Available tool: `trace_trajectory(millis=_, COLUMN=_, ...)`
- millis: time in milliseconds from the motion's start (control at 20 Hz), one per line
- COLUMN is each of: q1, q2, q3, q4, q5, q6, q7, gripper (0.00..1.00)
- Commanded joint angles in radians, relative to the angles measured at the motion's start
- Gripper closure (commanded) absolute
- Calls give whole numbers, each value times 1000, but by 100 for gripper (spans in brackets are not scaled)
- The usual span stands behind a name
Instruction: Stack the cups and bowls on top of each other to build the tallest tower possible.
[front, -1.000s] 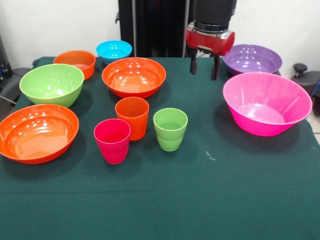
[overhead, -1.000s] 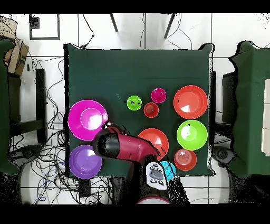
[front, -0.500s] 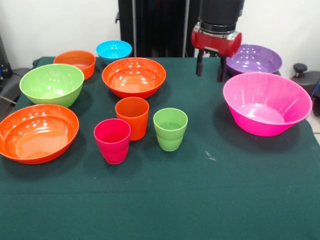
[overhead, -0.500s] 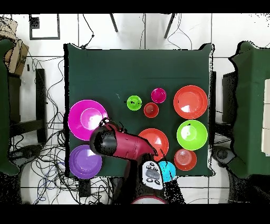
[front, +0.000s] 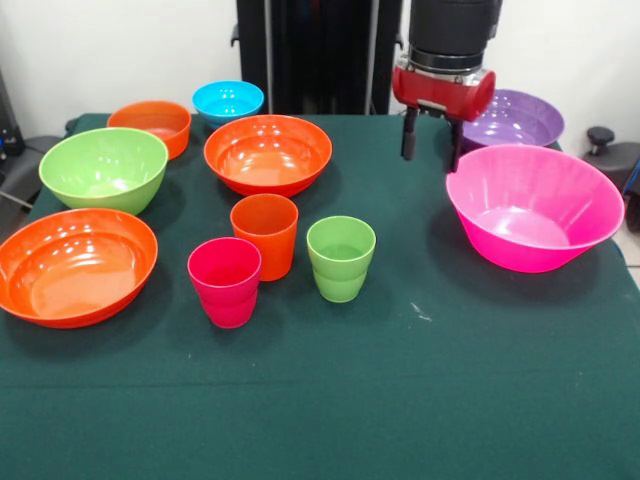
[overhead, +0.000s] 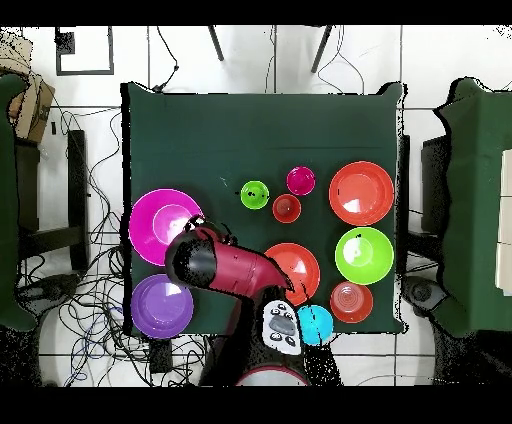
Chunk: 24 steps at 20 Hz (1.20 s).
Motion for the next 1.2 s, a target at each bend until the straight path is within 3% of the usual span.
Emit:
trace_trajectory(millis=50, q1=34, q2=41, q3=47, q4=-70, q5=71, q6=-18, q7=200, gripper=0)
trace_trajectory(millis=450, q1=24, q2=73, q3=68, q4=-80, q5=88, q6=-57, q7=188, gripper=0)
trace_trajectory(millis=950, q1=10, q2=212, q3=77, q4=-134, q5=63, q6=-167, q7=169, gripper=0)
trace_trajectory(millis=1200, q1=2, q2=231, q3=92, q4=-137, q5=61, q6=-195, q7=172, gripper=0)
